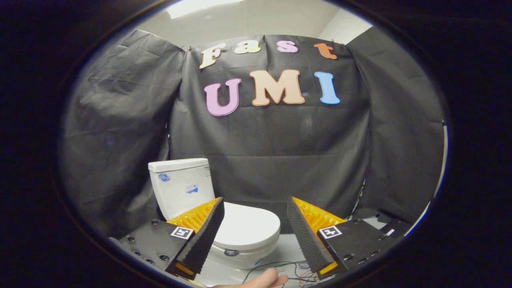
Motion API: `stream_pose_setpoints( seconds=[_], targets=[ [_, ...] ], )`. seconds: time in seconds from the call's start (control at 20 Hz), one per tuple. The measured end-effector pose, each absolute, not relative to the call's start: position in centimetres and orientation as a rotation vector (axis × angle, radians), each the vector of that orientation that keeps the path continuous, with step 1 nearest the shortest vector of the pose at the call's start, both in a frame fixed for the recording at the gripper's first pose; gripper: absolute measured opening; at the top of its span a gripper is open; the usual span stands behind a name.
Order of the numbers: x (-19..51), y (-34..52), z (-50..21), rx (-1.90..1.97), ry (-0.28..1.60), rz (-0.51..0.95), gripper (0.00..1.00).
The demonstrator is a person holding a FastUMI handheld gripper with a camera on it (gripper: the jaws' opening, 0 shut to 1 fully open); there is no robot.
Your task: Open the toilet lid.
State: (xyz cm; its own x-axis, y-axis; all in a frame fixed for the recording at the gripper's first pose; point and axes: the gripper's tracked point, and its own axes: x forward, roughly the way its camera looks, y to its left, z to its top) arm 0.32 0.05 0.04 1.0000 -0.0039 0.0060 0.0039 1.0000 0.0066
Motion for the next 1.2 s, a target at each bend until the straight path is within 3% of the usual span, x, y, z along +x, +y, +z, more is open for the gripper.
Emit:
stream_pose_setpoints(
  seconds=[0.5,0.8,1.2],
  targets=[
    [5.9,0.7,-3.6,-0.015,0.158,0.012,0.98],
    [9.4,2.6,-3.3,0.12,0.08,0.059,0.98],
    [11.1,6.4,-9.6,0.256,0.209,0.051,0.98]
  ],
)
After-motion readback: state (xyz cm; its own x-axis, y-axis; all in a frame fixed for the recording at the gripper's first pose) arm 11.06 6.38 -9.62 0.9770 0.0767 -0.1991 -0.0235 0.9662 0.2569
